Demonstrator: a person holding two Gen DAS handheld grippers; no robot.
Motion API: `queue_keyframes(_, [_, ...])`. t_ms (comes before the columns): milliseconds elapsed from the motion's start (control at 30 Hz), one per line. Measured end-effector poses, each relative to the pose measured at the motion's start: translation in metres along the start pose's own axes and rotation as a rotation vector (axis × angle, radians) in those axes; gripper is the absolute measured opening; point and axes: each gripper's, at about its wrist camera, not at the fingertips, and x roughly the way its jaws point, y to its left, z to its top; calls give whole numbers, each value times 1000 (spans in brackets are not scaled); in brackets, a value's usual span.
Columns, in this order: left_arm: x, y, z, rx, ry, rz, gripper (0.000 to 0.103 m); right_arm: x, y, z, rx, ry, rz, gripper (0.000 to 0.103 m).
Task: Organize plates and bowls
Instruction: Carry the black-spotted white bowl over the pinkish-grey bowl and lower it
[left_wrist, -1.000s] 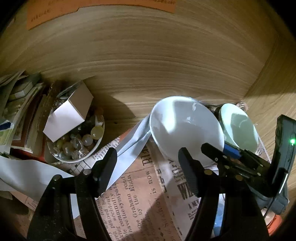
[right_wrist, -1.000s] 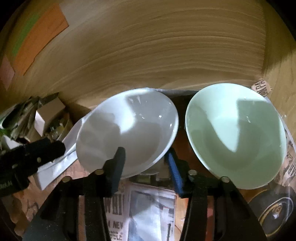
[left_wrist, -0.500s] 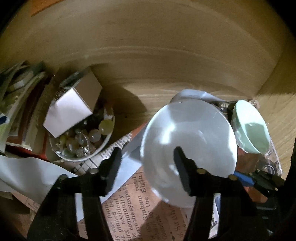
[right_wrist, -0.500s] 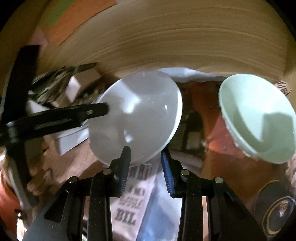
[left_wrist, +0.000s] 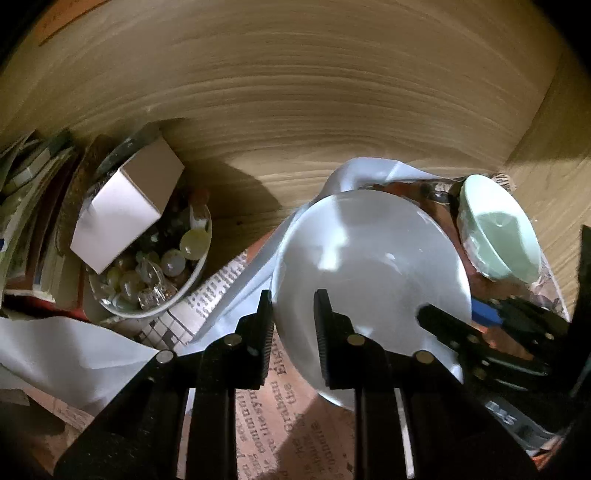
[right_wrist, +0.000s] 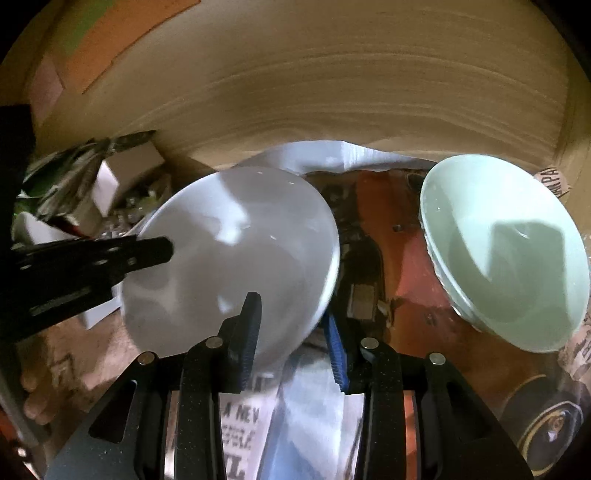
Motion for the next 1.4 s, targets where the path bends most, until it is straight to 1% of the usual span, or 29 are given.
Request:
queue_keyframes(67, [-2, 1, -1, -4, 11, -11, 21, -1, 2, -1, -11, -10, -29, 24])
queue_keyframes(133, [-4, 3, -4, 1, 16, -9, 21, -3, 1, -2, -4, -9, -17, 22])
queue_keyframes(233, [-9, 2, -10, 11, 22, -3, 21, -10, 1, -5, -1, -11, -3, 21])
queue_keyframes(367, [-22, -6, -19, 37, 8, 0, 21, -26, 7, -13, -31, -38, -31, 21])
queue_keyframes(500, [-48, -14, -32, 76, -62, 19, 21, -39, 12, -14, -5, -63, -4, 21])
queue_keyframes(733, [-102, -12, -59, 83, -175, 20, 21, -71, 31, -25, -11, -113, 37, 21])
queue_keyframes(933, [-139, 2, -80, 31, -227, -18, 21, -104, 56, -40, -43, -171, 66, 22])
queue_keyframes(1067, [-164, 15, -97, -7, -267, -37, 21, -118, 73, -48, -66, -190, 91, 22])
queue_keyframes(1200, [-187, 26, -117, -28, -305, -40, 21, -130, 91, -57, -95, -210, 107, 21])
queue_keyframes(1400, [-212, 41, -148, -43, -356, -24, 21, -138, 117, -71, -123, -228, 141, 21])
